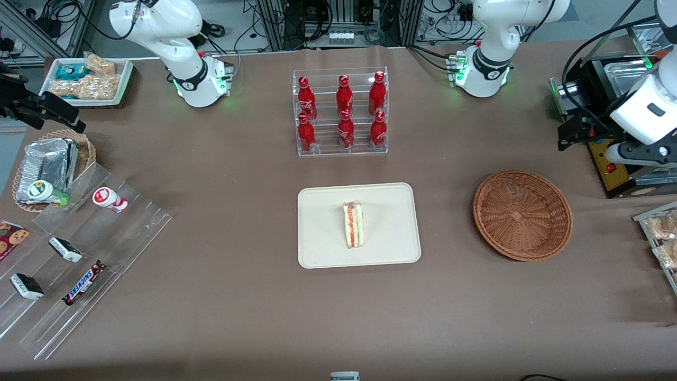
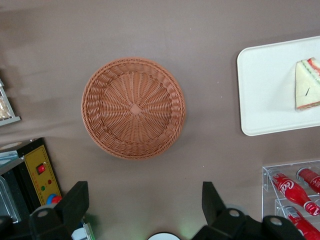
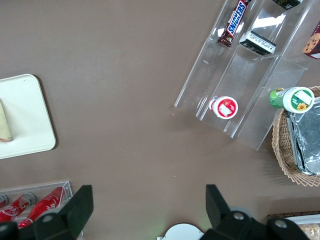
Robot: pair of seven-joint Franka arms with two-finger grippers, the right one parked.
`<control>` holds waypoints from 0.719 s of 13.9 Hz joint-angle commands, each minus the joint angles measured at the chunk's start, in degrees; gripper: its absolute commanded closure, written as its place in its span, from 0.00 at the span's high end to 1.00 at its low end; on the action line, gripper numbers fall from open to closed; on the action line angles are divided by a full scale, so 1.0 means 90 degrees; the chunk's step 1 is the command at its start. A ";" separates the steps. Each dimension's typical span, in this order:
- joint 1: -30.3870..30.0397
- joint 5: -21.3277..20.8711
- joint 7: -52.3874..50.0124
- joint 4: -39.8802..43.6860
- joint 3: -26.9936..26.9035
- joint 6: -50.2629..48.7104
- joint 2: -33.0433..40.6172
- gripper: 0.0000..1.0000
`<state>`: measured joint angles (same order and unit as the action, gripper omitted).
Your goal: Place sandwich from basket to tray
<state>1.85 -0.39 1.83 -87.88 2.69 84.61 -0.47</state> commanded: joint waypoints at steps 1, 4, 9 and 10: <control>-0.0078 0.0053 0.0119 0.0252 -0.0025 -0.0134 -0.0192 1.00; -0.0088 0.0228 0.0110 0.0233 -0.0084 -0.0144 -0.0280 1.00; -0.0068 0.0161 0.0119 0.0174 -0.0084 0.0138 -0.0280 1.00; -0.0068 0.0151 0.0119 0.0164 -0.0074 0.0246 -0.0280 1.00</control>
<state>1.83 0.73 1.83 -87.59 1.65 85.75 -2.37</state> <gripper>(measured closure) 0.000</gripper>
